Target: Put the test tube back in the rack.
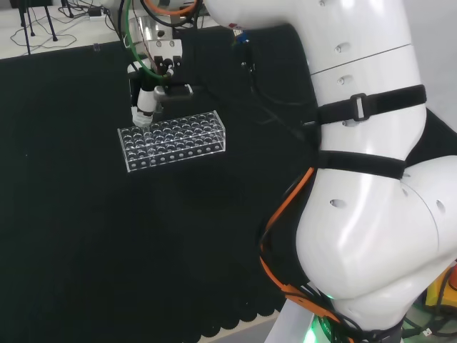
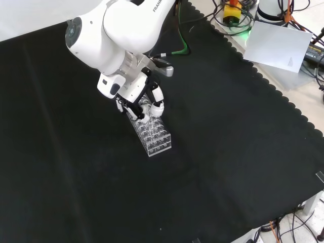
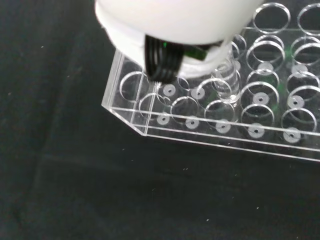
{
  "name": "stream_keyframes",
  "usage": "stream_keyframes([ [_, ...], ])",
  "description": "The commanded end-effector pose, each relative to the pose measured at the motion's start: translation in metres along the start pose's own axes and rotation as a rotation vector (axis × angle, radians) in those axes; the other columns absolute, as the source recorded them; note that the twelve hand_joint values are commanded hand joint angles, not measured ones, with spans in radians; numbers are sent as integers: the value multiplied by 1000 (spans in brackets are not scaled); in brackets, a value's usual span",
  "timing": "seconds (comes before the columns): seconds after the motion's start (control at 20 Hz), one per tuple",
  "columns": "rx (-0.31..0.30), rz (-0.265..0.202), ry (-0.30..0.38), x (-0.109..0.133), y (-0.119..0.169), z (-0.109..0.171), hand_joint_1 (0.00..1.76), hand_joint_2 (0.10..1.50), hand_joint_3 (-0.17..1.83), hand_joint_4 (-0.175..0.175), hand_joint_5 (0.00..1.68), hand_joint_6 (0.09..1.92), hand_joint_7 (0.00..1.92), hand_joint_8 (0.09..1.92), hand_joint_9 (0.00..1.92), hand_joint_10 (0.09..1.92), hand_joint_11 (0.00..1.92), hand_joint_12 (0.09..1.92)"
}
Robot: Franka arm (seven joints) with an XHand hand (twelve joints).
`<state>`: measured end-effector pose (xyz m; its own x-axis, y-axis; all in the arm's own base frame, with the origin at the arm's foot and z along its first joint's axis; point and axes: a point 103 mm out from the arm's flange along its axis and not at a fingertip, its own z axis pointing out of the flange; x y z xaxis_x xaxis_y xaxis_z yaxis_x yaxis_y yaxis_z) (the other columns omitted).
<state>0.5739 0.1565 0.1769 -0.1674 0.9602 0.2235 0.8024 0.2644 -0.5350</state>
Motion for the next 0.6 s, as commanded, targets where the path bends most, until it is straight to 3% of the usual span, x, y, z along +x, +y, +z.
stream_keyframes([
  [0.05, 11, -51, 32, 3, -10, -13, 1126, 455, 710, -87, 765, 830, 804, 1002, 989, 1015, 463, 1463],
  [0.35, -68, -102, 35, 8, -33, -50, 1092, 452, 684, -51, 615, 906, 670, 1030, 867, 1001, 345, 1486],
  [0.6, -194, -140, 31, 9, -72, -98, 1074, 456, 676, -47, 588, 894, 642, 1023, 834, 986, 313, 1489],
])
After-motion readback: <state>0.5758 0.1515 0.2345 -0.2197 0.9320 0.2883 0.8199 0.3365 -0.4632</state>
